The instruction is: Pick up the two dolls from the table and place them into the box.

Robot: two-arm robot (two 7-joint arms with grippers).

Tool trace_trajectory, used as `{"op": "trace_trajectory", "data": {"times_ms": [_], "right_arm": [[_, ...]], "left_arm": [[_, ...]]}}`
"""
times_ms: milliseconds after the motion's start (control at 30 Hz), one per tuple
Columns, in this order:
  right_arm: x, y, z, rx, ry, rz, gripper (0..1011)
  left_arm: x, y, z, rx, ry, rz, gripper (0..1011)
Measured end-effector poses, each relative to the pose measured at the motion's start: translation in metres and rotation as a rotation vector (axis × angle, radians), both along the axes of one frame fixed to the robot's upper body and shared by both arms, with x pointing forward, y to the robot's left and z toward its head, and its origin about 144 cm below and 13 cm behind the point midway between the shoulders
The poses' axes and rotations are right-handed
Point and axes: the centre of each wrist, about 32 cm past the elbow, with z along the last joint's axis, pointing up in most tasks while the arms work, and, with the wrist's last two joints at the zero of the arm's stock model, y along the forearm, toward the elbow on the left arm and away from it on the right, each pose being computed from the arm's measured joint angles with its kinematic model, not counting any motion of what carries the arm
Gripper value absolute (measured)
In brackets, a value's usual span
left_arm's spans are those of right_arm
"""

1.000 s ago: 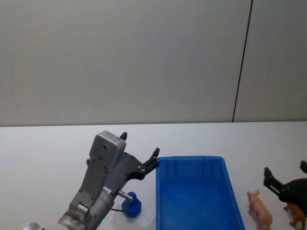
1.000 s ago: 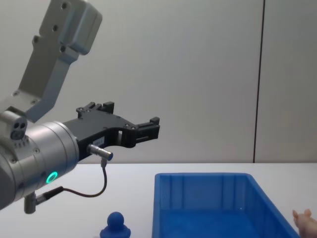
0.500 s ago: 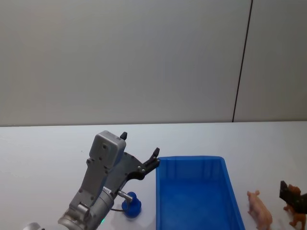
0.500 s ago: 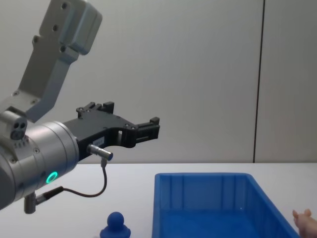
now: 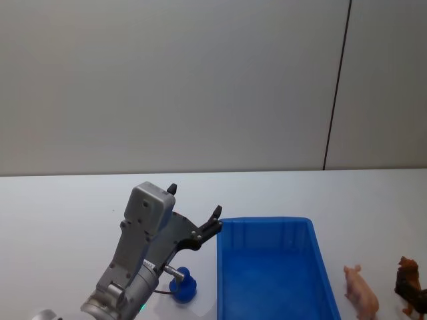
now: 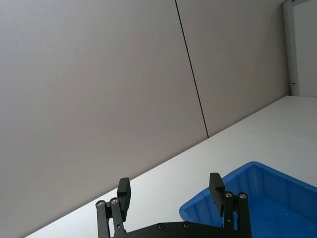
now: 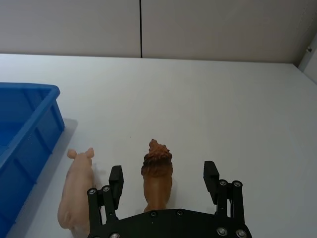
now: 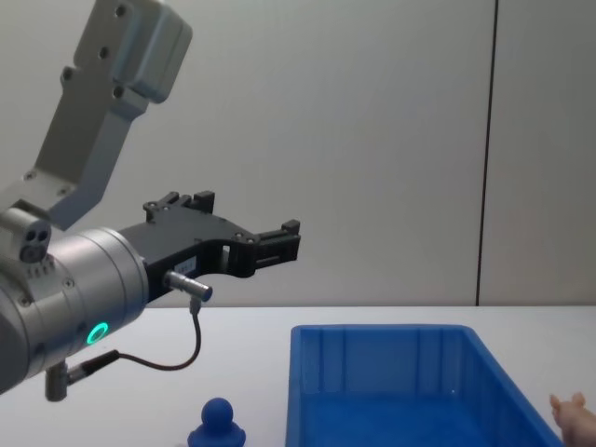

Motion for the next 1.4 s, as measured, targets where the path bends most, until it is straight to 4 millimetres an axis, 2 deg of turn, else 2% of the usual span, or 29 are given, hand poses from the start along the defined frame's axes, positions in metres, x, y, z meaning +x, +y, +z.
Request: {"op": "trace_trajectory", "data": {"times_ms": [233,400,533,633,733,767,1000,1067,1400], "right_arm": [[-0.001,-0.001,-0.007,0.007,0.034,-0.009,998],[-0.002,-0.001,-0.012,0.013,0.056,-0.016,902],[-0.003,-0.001,-0.015,0.018,0.07,-0.02,760],[-0.004,-0.001,-0.016,0.021,0.078,-0.022,704],[-0.004,-0.001,-0.018,0.025,0.088,-0.025,564],[-0.004,-0.001,-0.019,0.026,0.089,-0.025,564],[-0.002,0.0,-0.022,0.036,0.097,-0.017,330],[-0.001,0.001,-0.023,0.04,0.094,-0.011,291],[0.003,0.007,-0.021,0.041,0.038,0.032,286]], "left_arm": [[0.0,0.0,0.0,0.0,0.0,0.0,1002],[0.0,0.0,0.0,0.0,0.0,0.0,1001],[0.0,0.0,0.0,0.0,0.0,0.0,1001],[0.0,0.0,0.0,0.0,0.0,0.0,1001],[0.0,0.0,0.0,0.0,0.0,0.0,1001],[0.0,0.0,0.0,0.0,0.0,0.0,1001],[0.0,0.0,0.0,0.0,0.0,0.0,1001],[0.0,0.0,0.0,0.0,0.0,0.0,1001],[0.0,0.0,0.0,0.0,0.0,0.0,1001]]}}
